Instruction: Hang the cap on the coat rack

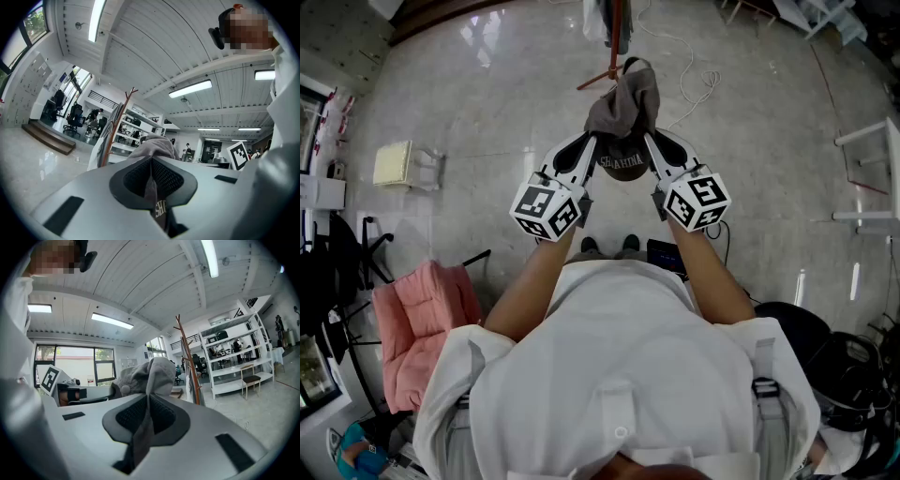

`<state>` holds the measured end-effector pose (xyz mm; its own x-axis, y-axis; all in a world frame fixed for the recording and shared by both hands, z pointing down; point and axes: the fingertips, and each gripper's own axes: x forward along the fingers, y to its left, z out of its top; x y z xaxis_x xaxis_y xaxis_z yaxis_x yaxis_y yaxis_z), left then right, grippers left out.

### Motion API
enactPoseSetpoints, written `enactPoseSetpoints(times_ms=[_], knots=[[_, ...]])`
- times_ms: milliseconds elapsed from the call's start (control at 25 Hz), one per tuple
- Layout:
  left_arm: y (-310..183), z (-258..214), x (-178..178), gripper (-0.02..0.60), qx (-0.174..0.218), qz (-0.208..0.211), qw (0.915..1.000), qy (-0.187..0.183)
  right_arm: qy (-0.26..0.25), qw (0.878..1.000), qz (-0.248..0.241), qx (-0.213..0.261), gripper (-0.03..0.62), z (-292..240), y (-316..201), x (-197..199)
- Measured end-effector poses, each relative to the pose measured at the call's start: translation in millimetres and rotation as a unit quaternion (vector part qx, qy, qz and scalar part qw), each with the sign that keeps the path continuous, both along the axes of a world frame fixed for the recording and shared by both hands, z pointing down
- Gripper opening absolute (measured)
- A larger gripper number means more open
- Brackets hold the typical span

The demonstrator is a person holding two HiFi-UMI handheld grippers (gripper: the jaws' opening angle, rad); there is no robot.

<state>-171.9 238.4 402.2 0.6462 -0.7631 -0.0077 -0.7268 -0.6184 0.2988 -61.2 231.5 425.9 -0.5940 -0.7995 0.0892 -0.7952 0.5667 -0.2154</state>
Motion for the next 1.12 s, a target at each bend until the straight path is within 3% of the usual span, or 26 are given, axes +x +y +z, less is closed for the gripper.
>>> enactPoseSetpoints(times_ms=[480, 1120], knots=[[4.8, 15.6, -4.2, 0.026, -0.011, -0.003, 0.9999, -0.006, -0.004, 1.0, 0.006, -0.017, 0.035, 19.6, 0.1, -5.3], [22.2, 56.3, 11.6, 0.025, -0.069, 0.004, 0.9976, -0.012, -0.047, 0.997, -0.012, -0.062, 0.035, 61.4, 12.4, 21.2]])
